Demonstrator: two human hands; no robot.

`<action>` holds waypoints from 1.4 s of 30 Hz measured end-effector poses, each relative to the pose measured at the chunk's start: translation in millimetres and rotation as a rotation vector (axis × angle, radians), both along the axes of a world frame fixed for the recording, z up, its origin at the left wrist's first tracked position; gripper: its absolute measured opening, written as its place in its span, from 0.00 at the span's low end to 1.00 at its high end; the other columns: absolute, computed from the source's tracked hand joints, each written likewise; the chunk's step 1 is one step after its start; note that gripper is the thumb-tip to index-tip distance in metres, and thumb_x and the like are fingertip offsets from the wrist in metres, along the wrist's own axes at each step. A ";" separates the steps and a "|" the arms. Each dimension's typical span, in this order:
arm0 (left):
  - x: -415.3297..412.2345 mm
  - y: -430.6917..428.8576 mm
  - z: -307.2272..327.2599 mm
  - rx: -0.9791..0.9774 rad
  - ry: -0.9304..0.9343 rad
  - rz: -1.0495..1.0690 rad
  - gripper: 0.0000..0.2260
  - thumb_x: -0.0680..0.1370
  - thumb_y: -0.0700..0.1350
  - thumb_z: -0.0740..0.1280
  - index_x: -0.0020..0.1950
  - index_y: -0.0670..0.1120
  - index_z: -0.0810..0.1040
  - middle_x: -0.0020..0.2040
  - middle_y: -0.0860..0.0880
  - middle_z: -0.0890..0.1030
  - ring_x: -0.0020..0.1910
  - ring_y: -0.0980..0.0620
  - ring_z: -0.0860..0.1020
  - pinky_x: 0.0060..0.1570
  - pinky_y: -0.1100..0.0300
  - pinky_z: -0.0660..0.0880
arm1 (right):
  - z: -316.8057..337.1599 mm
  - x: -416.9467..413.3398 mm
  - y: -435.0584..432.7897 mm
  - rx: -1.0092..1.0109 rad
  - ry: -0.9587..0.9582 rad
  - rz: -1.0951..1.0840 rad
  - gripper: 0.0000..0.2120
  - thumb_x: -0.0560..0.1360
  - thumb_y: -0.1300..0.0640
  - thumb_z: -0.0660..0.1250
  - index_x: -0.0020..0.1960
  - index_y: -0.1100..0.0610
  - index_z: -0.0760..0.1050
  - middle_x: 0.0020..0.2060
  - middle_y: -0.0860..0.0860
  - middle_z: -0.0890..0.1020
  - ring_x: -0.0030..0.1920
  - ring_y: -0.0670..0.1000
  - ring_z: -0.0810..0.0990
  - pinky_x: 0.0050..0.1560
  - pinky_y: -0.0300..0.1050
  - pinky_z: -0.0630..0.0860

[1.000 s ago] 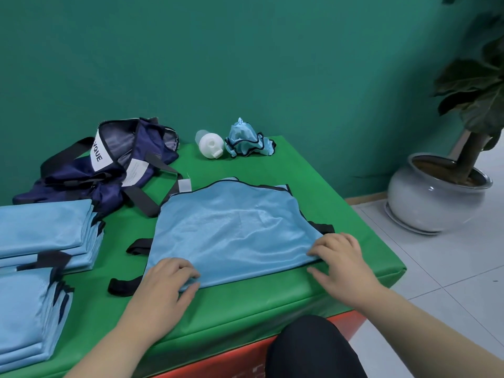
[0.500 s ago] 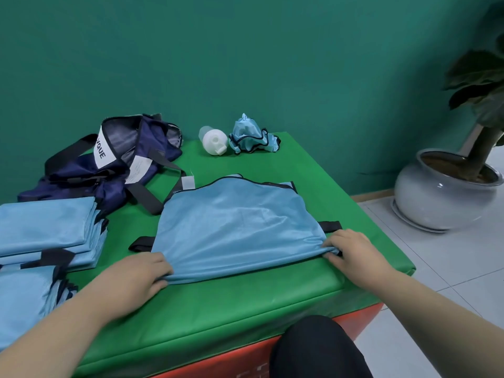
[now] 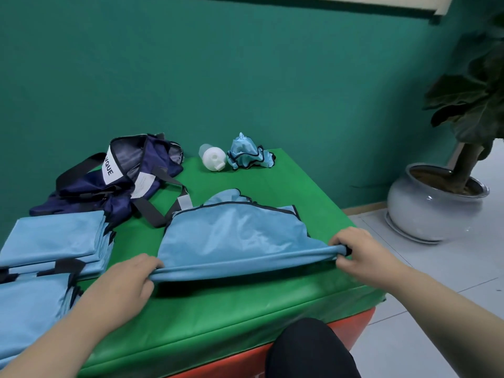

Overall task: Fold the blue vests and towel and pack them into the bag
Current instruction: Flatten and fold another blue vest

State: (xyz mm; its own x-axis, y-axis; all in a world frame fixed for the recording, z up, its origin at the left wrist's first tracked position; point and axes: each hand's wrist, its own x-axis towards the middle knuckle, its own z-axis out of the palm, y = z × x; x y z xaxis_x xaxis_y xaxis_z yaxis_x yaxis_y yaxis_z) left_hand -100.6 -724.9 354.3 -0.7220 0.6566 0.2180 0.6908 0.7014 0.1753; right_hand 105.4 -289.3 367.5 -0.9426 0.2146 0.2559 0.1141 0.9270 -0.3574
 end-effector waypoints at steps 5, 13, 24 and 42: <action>33.3 -13.7 17.9 0.143 -0.177 0.037 0.17 0.77 0.39 0.65 0.50 0.63 0.72 0.47 0.66 0.77 0.45 0.63 0.77 0.44 0.62 0.72 | 19.5 20.5 -8.4 -0.140 -0.021 -0.090 0.11 0.69 0.63 0.72 0.41 0.47 0.77 0.38 0.45 0.79 0.40 0.41 0.75 0.36 0.33 0.68; 66.2 -43.1 36.1 0.115 -0.310 0.004 0.14 0.78 0.42 0.68 0.50 0.63 0.73 0.53 0.75 0.75 0.52 0.72 0.75 0.49 0.74 0.68 | 30.3 49.6 -21.7 -0.301 -0.185 -0.098 0.09 0.70 0.65 0.67 0.40 0.51 0.78 0.27 0.43 0.77 0.26 0.44 0.68 0.28 0.38 0.64; 76.6 -55.9 55.3 0.048 -0.379 -0.021 0.13 0.79 0.41 0.66 0.50 0.62 0.74 0.46 0.77 0.74 0.41 0.69 0.75 0.41 0.72 0.68 | 35.6 39.2 -29.0 -0.333 -0.258 -0.112 0.10 0.68 0.68 0.64 0.38 0.53 0.78 0.27 0.46 0.75 0.27 0.47 0.68 0.31 0.42 0.63; -22.6 15.2 1.9 0.028 0.094 0.107 0.13 0.75 0.44 0.72 0.60 0.49 0.80 0.62 0.49 0.78 0.64 0.44 0.76 0.62 0.44 0.73 | -16.7 -96.2 -33.2 0.150 -0.240 -0.302 0.24 0.77 0.48 0.63 0.73 0.47 0.68 0.67 0.51 0.73 0.68 0.55 0.71 0.75 0.62 0.58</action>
State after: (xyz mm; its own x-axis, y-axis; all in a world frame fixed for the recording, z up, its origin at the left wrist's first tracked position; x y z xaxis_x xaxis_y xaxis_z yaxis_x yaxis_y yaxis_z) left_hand -123.2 -709.7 356.1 -0.7634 0.5693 0.3051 0.6263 0.7679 0.1343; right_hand 9.2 -322.6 350.8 -0.8797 0.4677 0.0854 0.4525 0.8788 -0.1512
